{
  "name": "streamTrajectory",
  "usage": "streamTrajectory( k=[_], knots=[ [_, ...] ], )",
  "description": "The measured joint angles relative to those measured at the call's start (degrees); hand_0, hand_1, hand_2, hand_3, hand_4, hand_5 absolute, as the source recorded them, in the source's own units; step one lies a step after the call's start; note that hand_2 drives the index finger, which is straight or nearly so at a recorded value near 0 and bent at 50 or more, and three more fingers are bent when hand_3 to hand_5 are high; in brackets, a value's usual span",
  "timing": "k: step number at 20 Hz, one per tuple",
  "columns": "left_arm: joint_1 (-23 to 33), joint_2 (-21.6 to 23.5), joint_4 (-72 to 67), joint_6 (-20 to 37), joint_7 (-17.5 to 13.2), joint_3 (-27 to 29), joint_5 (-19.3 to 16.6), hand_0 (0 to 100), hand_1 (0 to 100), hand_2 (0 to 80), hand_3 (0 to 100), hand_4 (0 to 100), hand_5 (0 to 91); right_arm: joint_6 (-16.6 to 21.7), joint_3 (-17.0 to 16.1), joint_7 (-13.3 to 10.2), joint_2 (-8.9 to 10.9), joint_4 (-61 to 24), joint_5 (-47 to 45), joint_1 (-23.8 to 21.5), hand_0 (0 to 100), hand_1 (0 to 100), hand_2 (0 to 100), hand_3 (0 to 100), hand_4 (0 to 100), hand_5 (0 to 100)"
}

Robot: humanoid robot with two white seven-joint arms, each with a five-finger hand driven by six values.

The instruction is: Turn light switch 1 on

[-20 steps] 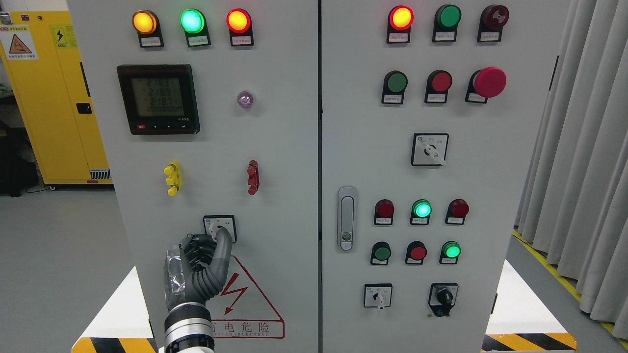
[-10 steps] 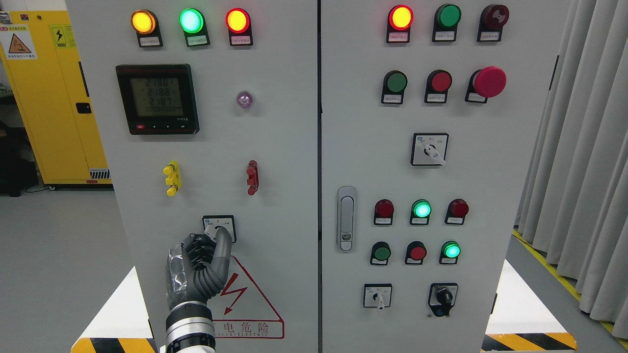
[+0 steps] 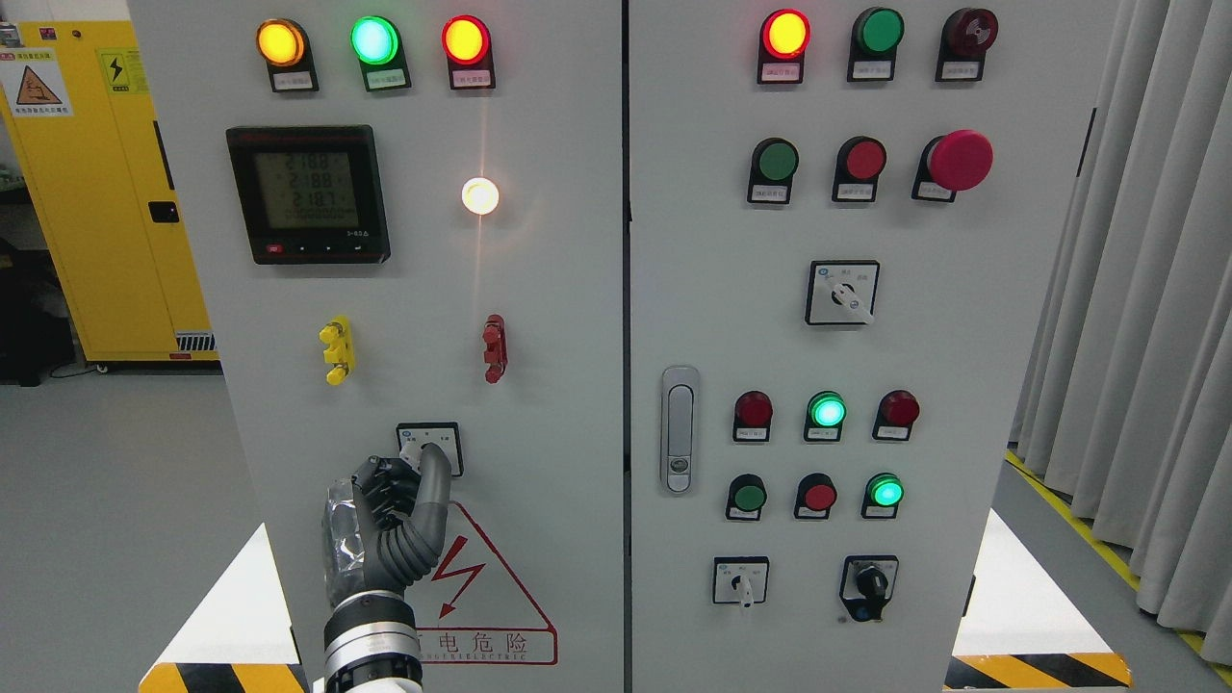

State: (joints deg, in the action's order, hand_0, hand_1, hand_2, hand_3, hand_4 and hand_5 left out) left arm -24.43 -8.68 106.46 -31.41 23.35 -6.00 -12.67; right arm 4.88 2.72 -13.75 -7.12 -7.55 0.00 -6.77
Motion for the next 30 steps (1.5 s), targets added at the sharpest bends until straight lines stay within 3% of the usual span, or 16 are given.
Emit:
streamTrajectory(
  k=[8,21,25,30],
  knots=[
    [0.0,0.0,-0.1,0.0,0.3,0.1,0.0,33,47,59.5,83,87,83.3,0.0,0.0,0.0,0.0,0.0,0.0,0.0,0,50,4,0,0,0],
    [0.4,0.1,0.1,0.3,0.1,0.0,0.3,19,47,60.3,84,87,83.1,0.0,0.0,0.0,0.0,0.0,0.0,0.0,0,50,4,0,0,0],
    [1.3,0.1,0.4,0.7,0.0,0.0,0.5,15,48,61.2,91,87,82.7,0.0,0.0,0.0,0.0,0.0,0.0,0.0,0,50,4,0,0,0],
    [3.2,0.2,1.4,2.5,-0.2,-0.2,0.6,12,48,62.3,91,87,82.3,0.0,0.0,0.0,0.0,0.0,0.0,0.0,0,50,4,0,0,0]
  ],
)
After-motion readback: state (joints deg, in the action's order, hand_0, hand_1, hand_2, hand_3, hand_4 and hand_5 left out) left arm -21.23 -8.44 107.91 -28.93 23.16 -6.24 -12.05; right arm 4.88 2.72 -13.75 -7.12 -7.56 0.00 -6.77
